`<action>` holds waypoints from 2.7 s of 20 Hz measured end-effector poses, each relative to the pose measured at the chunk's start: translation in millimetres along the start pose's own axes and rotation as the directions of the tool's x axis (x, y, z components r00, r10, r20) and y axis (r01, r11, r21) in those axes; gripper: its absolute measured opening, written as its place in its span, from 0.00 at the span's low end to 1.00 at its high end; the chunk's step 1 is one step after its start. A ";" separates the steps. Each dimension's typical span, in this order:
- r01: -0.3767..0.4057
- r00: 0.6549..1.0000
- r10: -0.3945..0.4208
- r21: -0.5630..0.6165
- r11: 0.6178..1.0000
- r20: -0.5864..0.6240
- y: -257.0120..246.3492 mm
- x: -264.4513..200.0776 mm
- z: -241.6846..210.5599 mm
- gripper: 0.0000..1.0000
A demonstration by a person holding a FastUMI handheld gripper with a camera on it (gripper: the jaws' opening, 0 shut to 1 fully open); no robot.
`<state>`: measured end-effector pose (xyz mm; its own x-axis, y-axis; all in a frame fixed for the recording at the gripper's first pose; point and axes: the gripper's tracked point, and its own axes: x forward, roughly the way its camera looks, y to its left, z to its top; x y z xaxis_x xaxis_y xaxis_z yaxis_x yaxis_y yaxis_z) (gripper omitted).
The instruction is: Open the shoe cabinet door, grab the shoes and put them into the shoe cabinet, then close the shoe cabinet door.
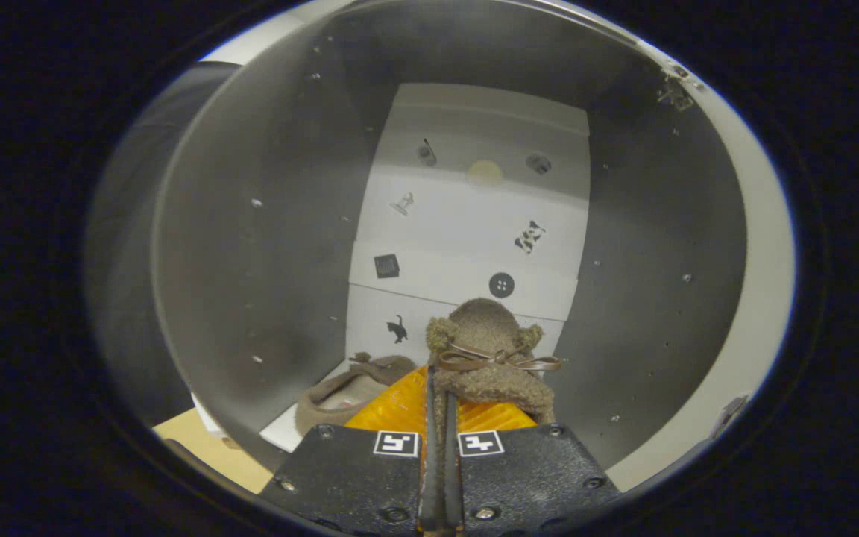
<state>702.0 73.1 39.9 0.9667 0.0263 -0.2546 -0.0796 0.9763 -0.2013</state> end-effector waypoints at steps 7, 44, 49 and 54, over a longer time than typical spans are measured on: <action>0.022 0.996 -0.022 -0.002 1.000 -0.087 -22.8 69.6 -44.8 0.07; -0.044 0.976 0.048 -0.021 0.999 0.212 42.0 -312.5 -5.7 1.00; -0.107 0.941 0.103 -0.006 0.994 0.321 31.1 -415.1 -30.5 1.00; -0.101 0.963 0.064 0.130 0.986 0.264 -49.0 -467.6 -70.8 1.00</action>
<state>236.7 -2.2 101.8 0.9895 0.1442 -0.0086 -0.1444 0.9883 -0.0496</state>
